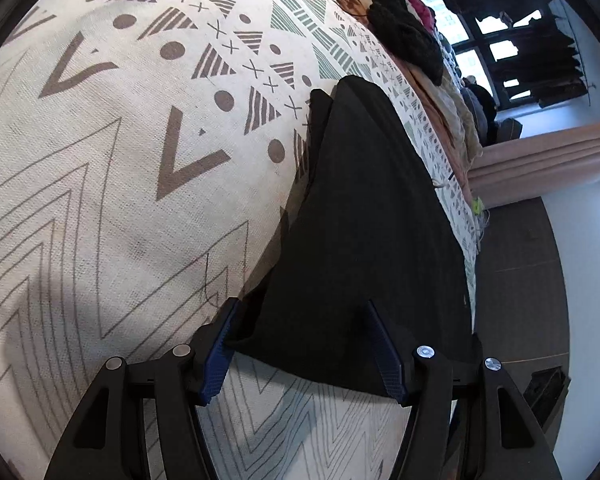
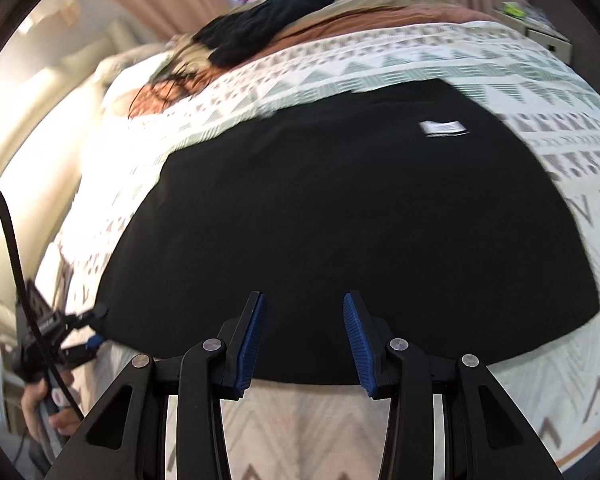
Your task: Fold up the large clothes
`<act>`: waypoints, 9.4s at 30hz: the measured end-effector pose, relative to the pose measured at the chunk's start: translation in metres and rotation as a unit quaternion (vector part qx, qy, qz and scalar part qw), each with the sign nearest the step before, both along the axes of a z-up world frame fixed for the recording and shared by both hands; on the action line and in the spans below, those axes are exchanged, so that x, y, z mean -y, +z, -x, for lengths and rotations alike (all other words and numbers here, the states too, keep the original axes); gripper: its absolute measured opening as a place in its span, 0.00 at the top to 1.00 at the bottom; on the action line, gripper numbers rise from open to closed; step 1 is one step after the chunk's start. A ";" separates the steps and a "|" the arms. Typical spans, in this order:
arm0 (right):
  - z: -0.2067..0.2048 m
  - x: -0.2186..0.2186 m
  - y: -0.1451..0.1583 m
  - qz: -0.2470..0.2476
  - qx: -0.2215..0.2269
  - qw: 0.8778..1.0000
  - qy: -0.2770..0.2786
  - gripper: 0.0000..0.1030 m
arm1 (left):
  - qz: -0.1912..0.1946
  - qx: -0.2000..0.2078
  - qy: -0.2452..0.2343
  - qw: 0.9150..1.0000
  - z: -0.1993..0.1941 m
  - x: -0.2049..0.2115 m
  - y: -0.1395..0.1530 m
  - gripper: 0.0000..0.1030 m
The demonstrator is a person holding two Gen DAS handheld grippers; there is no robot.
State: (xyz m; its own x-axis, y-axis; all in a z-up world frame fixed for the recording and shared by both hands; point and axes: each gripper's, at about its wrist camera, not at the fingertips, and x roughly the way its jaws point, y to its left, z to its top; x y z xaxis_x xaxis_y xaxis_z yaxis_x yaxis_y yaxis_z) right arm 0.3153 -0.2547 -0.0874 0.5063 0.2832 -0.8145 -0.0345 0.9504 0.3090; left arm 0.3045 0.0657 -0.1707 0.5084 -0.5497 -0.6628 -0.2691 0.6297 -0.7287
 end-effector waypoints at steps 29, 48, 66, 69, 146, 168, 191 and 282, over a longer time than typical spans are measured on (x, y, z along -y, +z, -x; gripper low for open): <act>-0.028 -0.043 -0.046 0.045 -0.046 0.998 0.014 0.64 | -0.045 -0.034 0.026 0.998 0.008 0.005 0.001 0.67; -0.157 -0.038 -0.047 0.062 -0.054 0.997 0.008 0.76 | -0.076 -0.084 0.077 0.991 0.002 0.017 0.006 0.68; -0.148 -0.049 -0.044 0.067 -0.075 0.995 0.025 0.76 | -0.018 -0.072 0.100 0.992 0.001 0.016 0.031 0.92; -0.124 -0.042 -0.044 0.056 -0.076 0.995 0.029 0.76 | -0.018 -0.053 0.094 0.994 0.002 0.020 0.048 0.92; 0.060 0.225 0.018 -0.201 0.055 0.968 -0.141 0.27 | -0.137 0.044 -0.169 0.975 -0.039 0.273 0.154 0.43; 0.064 0.244 -0.039 -0.227 0.036 0.960 -0.160 0.96 | -0.178 -0.015 -0.186 0.966 -0.027 0.262 0.066 0.43; 0.021 0.251 -0.025 -0.184 0.019 0.975 -0.125 0.45 | -0.181 0.001 -0.179 0.967 -0.064 0.262 0.058 0.44; -0.013 -0.072 0.227 -0.263 0.095 0.929 0.242 0.84 | -0.174 0.196 0.013 0.965 0.028 -0.043 0.333 0.80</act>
State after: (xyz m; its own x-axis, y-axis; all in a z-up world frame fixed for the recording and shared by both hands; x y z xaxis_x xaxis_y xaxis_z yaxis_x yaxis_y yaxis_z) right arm 0.3281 -0.1824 0.1399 0.3372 0.8481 -0.4086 -0.5196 0.5296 0.6705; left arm 0.2764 0.1090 0.1621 0.7678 -0.3120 -0.5595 -0.0351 0.8515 -0.5231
